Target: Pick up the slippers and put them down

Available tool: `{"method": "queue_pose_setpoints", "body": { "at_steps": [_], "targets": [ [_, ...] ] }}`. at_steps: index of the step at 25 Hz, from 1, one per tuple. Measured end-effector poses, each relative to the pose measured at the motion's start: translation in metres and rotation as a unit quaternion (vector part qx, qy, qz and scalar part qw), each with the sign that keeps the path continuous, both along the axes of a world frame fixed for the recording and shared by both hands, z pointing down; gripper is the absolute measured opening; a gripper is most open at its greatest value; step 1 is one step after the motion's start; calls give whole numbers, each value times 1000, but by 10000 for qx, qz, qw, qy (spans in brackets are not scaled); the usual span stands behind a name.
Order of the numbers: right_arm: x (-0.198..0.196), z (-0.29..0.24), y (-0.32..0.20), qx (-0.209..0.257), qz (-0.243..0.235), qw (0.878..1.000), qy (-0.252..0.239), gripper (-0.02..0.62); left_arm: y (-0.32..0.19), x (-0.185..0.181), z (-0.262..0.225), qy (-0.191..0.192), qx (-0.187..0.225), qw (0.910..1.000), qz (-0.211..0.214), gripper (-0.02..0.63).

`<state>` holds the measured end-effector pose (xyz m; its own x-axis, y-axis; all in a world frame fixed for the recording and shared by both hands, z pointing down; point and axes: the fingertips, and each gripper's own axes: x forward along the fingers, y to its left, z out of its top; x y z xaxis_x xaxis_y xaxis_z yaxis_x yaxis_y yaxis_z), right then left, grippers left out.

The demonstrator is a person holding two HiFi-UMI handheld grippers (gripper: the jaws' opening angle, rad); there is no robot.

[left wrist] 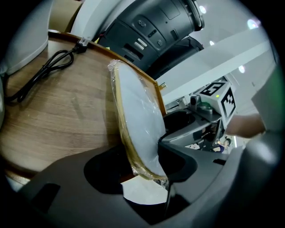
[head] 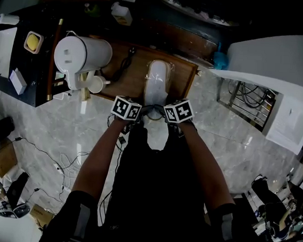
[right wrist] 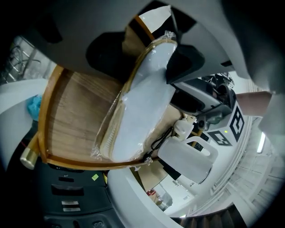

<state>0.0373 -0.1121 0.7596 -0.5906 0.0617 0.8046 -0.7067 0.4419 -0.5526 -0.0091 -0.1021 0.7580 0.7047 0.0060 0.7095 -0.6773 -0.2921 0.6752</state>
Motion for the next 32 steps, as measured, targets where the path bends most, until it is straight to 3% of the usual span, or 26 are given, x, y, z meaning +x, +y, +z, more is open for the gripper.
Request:
{"method": "queue_pose_setpoints", "body": {
  "at_steps": [12,19,27,32],
  "targets": [
    [4,-12,-4,432,-18,9990,110,276,-3,5,-15,-113,279,9993,-215,235],
    [6,-48,-5,1233,-58,9921,222,268,0,9,-39,32,587,9979,-256,235],
    [2,-92,6,1657,3,9858,271,265,10,3,-81,-64,1018,9942,-336,233],
    [-3,-122,20,1650,222,9860,81,265,24,-2,-113,122,1088,9922,-588,233]
  ]
}}
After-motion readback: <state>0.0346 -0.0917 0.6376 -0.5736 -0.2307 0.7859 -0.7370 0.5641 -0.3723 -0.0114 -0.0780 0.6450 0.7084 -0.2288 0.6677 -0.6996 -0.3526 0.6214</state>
